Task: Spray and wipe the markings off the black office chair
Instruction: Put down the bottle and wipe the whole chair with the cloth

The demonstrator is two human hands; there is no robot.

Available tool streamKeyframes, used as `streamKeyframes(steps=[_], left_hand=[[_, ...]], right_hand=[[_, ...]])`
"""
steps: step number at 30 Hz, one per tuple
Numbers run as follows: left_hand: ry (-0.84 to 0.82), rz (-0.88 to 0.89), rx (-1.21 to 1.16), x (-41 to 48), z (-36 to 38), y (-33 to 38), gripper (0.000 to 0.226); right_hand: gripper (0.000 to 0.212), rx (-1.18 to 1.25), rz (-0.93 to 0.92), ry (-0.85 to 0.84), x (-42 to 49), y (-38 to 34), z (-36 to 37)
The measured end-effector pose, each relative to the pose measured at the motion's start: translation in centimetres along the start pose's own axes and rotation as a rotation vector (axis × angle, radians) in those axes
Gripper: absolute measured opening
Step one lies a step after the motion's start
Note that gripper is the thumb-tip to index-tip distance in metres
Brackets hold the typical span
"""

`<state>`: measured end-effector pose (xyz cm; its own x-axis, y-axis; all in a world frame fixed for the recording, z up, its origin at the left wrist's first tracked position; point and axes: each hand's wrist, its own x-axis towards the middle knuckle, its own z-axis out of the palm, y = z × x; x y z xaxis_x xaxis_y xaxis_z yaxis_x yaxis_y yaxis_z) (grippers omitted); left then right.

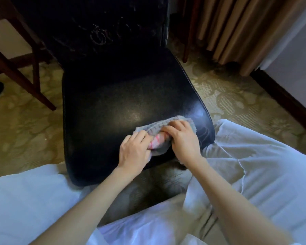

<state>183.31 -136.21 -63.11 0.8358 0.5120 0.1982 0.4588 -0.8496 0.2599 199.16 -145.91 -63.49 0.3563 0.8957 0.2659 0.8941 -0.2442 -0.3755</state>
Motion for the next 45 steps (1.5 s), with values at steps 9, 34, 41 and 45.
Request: streamKeyframes(steps=[9, 34, 41, 45], left_hand=[[-0.126, -0.078, 0.007, 11.9, -0.1, 1.4, 0.038], [-0.163, 0.227, 0.082, -5.1, -2.5, -1.4, 0.051], [-0.123, 0.248, 0.044, -1.1, -0.6, 0.7, 0.048], [-0.11, 0.275, 0.016, 4.4, 0.6, 3.0, 0.044]], right_hand=[[0.05, -0.067, 0.16, -0.032, 7.0, 6.6, -2.1], [0.031, 0.292, 0.551, 0.033, -6.9, -7.3, 4.0], [0.031, 0.278, 0.578, 0.187, -5.0, -3.9, 2.2], [0.036, 0.249, 0.599, 0.245, -2.6, 0.5, 0.2]])
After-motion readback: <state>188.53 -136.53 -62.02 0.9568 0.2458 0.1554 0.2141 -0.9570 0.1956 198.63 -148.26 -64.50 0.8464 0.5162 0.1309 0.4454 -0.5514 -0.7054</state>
